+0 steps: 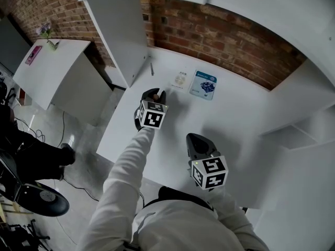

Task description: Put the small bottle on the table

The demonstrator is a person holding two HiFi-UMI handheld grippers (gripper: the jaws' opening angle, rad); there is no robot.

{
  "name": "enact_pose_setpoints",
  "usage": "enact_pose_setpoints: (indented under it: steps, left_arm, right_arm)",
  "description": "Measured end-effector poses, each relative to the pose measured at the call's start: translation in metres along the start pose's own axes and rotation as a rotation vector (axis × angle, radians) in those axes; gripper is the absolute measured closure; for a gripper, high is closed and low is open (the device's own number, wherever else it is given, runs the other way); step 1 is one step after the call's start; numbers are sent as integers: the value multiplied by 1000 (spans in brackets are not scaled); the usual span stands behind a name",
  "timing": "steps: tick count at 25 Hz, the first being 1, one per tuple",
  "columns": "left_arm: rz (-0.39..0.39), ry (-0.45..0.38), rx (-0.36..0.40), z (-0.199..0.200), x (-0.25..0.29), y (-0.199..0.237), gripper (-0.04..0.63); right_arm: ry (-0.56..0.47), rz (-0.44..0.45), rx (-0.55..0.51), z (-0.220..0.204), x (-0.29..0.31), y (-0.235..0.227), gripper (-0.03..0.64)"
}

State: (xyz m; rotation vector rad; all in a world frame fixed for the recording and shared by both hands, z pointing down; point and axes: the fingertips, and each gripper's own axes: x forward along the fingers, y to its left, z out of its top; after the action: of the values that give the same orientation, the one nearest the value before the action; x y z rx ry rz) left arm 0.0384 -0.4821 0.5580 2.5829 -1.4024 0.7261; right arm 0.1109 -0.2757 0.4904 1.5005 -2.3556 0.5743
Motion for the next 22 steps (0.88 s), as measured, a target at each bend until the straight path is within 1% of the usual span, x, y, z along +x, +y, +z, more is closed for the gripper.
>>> enact_pose_setpoints:
  steps: [12,16,18,22]
  left_arm:
    - [10,-27,1,9,5,3,502]
    - [10,-18,-11,5,5,3,502]
    - [8,-16,-22,5,4,4,489]
    - [11,-41,-28,14,-1,6,459]
  right_arm:
    - [4,3,4,2,5,-5,589]
    - [10,7,10,0,5,-2,589]
    - [12,10,13,0,5,-1,589]
    - [14,11,15,-2,7,-1,589]
